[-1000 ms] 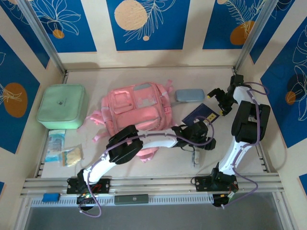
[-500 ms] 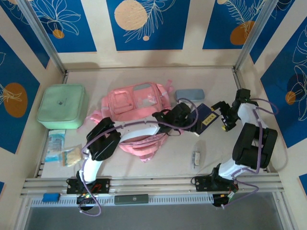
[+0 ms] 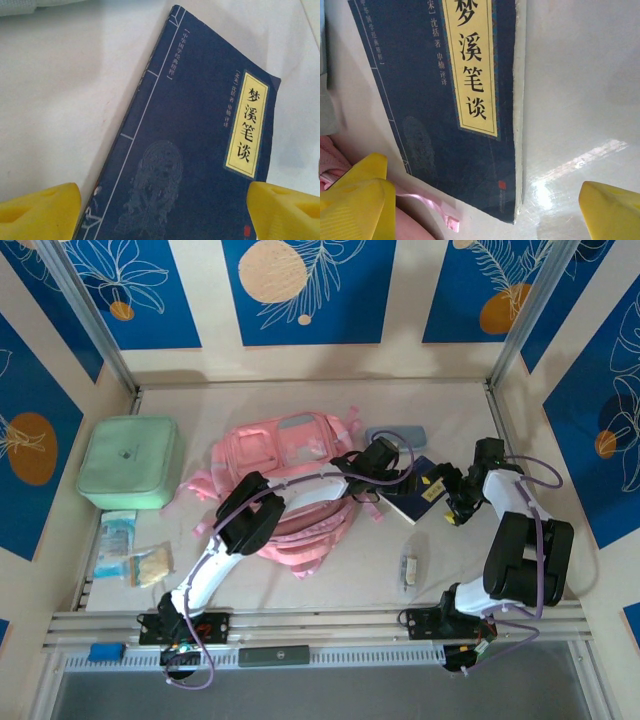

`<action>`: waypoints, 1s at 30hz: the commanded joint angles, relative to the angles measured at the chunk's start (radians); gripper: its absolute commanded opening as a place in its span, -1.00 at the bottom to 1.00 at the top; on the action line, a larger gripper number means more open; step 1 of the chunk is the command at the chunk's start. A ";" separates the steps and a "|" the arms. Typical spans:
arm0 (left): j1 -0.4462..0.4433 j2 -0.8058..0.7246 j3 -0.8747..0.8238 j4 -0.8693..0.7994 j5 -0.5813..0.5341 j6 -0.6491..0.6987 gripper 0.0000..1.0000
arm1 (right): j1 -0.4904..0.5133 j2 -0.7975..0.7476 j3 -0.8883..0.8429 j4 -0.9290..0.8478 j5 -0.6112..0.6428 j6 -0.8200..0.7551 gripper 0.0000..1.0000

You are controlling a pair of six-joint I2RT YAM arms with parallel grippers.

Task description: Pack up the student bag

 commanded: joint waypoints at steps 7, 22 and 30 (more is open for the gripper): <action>-0.049 -0.034 -0.088 0.047 0.120 -0.097 0.52 | -0.039 0.080 0.043 0.041 -0.039 -0.016 0.99; -0.073 -0.178 -0.255 0.111 -0.138 -0.149 0.31 | -0.117 0.122 0.033 0.024 -0.133 -0.093 0.78; -0.042 -0.075 -0.182 0.113 -0.072 -0.135 0.06 | -0.076 0.143 -0.003 0.061 -0.123 -0.065 0.77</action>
